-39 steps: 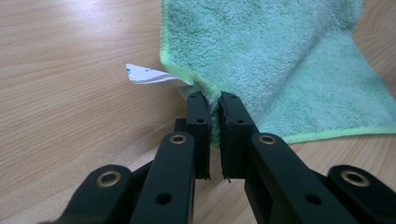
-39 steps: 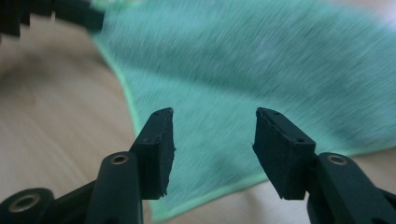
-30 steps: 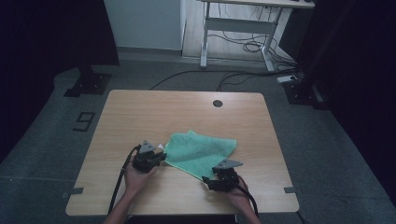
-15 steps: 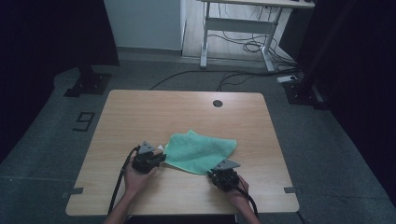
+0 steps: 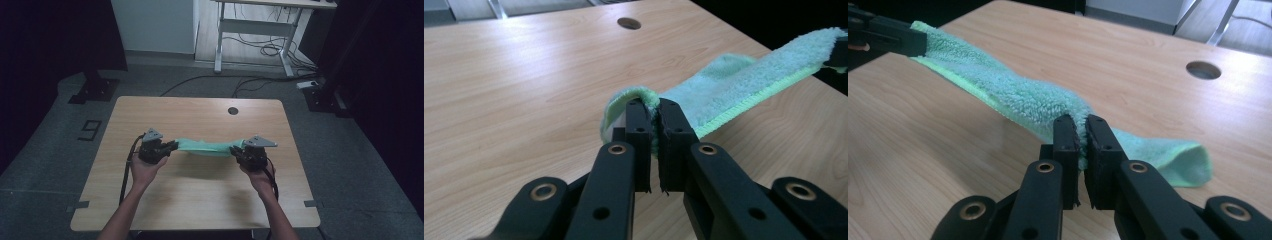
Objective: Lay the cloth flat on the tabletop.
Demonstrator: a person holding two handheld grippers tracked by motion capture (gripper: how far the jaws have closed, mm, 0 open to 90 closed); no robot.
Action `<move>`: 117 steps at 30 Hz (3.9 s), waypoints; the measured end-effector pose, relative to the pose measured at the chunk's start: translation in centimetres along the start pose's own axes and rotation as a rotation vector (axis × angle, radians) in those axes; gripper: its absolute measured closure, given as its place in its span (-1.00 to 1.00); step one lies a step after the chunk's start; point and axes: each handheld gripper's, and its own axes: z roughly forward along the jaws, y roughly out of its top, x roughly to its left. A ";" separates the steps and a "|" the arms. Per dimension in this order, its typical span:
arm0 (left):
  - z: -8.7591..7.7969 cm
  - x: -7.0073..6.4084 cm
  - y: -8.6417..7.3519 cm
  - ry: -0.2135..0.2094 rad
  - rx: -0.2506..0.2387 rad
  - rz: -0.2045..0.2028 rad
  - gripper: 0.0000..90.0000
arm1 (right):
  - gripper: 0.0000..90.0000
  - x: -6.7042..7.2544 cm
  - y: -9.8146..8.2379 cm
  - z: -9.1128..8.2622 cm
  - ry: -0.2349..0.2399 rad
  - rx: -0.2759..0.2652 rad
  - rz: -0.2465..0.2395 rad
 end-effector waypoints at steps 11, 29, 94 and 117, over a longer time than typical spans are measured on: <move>1.2 1.3 4.3 0.032 -0.020 0.008 0.90 | 0.89 -2.0 3.4 1.2 -0.028 -0.004 0.024; -0.3 -1.1 4.2 -0.041 -0.088 0.041 0.90 | 0.88 -2.4 5.0 0.6 0.014 -0.151 0.055; 11.4 -0.3 -3.5 -0.040 0.260 0.038 0.35 | -0.08 -1.8 -7.3 7.7 -0.009 0.232 0.006; 6.8 -3.0 -7.7 -0.005 0.202 0.022 0.38 | 0.02 -5.4 -6.2 5.5 -0.073 0.168 0.057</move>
